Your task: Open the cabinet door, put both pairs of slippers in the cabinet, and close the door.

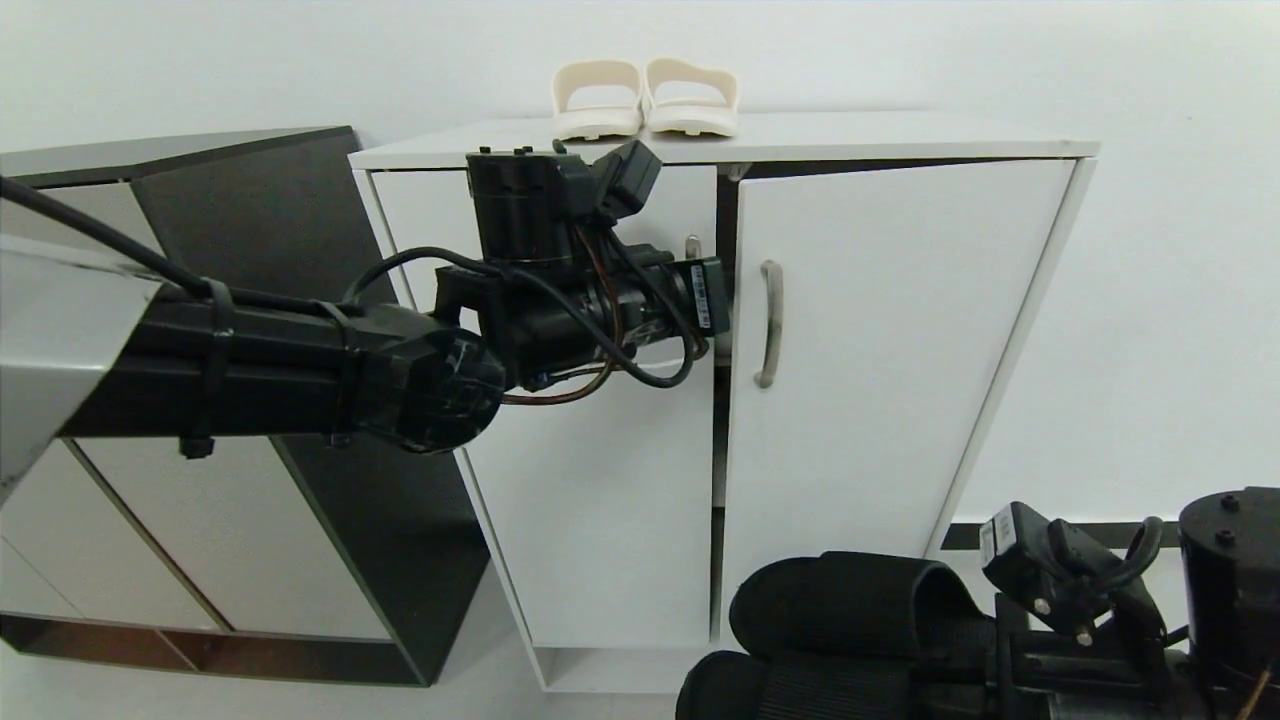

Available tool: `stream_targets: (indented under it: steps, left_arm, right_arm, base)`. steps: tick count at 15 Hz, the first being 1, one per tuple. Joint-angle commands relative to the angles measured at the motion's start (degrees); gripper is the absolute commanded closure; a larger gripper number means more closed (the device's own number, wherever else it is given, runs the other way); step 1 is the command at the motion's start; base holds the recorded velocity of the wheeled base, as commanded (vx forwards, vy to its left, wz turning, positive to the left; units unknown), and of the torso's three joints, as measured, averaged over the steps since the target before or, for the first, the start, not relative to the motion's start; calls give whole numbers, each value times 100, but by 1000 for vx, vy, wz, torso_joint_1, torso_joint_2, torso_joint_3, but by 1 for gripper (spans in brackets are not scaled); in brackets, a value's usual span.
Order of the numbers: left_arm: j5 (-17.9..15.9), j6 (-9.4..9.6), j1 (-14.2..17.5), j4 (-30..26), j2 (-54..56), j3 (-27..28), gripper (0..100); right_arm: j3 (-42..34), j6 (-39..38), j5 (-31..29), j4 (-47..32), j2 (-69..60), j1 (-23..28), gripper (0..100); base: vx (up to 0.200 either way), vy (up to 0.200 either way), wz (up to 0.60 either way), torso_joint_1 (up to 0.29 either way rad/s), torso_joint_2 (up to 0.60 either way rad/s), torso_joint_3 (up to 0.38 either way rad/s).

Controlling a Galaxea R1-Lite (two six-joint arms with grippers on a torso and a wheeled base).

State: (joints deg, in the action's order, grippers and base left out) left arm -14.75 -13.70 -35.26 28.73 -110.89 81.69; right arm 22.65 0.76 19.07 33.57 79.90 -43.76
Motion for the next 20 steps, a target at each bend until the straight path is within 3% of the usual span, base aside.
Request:
stream_targets:
  steps: [1,3,6,9,11,12,14,15,17,18,19,20]
  left_arm:
    - [7,-1,-25,1,-38,-21,100]
    - [-10,-1,-359,36,278,-417,100]
    - [-28,8,-1133,220,489,-689,100]
    - [16,25,-1265,247,507,-733,100]
    - [95,34,-931,423,779,-1067,100]
    - [359,34,-764,414,1043,-1270,100]
    - [1396,184,-474,414,1895,-2078,100]
    - [1730,359,-412,379,2572,-2632,100]
    - [1932,412,-166,97,3706,-3572,100]
    - [2442,474,238,-324,4549,-4346,100]
    - [2987,500,370,-483,5244,-4855,100]
    - [3171,500,651,-641,5921,-5295,100]
  right_arm:
    - [-164,135,9,0,17,-71,100]
    - [-270,285,9,-9,8,-168,100]
    - [-340,364,9,9,-36,-273,100]
    - [-305,355,-17,35,-71,-282,100]
    - [-6,285,-96,35,96,-141,100]
    - [170,197,-500,18,210,43,100]
    - [407,-515,-2074,35,413,79,100]
    - [521,-823,-2724,35,509,79,100]
    - [864,-928,-3673,35,791,114,100]
    - [1136,-1016,-4411,35,1063,140,100]
    - [1233,-1157,-4666,53,1212,131,100]
    - [1268,-1174,-4728,79,1309,131,100]
  base:
    - [-200,0,0,-2,7,2]
    - [-200,0,0,5,7,5]
    - [-200,0,0,1,2,2]
    - [-133,0,0,2,3,2]
    - [0,0,0,0,0,0]
    - [0,0,0,0,0,0]
    - [0,0,0,0,0,0]
    - [0,0,0,0,0,0]
    - [0,0,0,0,0,0]
    - [0,0,0,0,0,0]
    - [0,0,0,0,0,0]
    - [0,0,0,0,0,0]
